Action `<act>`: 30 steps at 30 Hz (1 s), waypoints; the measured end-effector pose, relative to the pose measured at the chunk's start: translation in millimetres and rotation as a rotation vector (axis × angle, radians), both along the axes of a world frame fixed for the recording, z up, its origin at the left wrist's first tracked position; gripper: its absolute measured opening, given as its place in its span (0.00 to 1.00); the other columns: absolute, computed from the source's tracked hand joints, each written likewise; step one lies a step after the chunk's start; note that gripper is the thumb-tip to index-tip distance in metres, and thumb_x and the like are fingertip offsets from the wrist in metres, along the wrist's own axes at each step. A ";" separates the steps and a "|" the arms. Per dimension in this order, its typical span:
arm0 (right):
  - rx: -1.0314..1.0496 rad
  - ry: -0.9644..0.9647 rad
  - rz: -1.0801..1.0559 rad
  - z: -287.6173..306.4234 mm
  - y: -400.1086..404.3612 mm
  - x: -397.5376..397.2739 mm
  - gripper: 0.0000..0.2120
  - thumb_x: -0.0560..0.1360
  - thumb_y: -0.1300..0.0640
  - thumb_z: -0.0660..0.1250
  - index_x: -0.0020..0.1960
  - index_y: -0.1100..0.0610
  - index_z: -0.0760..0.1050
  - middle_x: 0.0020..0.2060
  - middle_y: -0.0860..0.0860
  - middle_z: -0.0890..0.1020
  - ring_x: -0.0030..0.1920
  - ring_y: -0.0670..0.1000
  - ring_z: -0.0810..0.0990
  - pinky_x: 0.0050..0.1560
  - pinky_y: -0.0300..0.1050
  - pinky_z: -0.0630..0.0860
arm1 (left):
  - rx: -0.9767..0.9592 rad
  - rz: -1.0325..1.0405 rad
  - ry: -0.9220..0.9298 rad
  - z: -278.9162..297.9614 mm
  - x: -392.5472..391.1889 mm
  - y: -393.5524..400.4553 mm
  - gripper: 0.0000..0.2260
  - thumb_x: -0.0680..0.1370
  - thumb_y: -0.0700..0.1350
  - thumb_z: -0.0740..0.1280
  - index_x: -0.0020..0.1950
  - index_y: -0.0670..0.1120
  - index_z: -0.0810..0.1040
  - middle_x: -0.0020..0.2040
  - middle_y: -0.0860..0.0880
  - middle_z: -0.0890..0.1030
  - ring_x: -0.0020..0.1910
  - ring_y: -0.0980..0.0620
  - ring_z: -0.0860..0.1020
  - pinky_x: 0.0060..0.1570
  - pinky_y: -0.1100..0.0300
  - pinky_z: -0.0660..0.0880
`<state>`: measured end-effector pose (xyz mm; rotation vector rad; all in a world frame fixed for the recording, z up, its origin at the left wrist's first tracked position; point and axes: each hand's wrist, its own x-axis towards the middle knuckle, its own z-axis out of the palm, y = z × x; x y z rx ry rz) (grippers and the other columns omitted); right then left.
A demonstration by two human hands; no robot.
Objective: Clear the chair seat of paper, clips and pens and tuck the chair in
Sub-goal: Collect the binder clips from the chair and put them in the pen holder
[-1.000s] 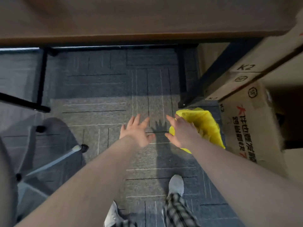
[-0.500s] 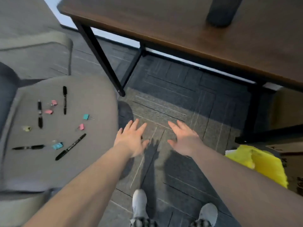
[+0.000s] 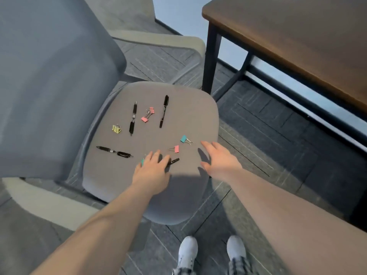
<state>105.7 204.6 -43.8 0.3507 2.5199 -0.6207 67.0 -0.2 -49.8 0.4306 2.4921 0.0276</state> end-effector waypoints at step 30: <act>-0.058 0.046 0.295 -71.3 -44.7 -117.0 0.10 0.75 0.57 0.64 0.49 0.58 0.65 0.50 0.58 0.70 0.49 0.62 0.75 0.40 0.49 0.67 | 0.092 0.691 -0.040 -63.8 -55.8 8.7 0.12 0.74 0.44 0.61 0.55 0.41 0.67 0.57 0.41 0.65 0.55 0.37 0.70 0.52 0.48 0.73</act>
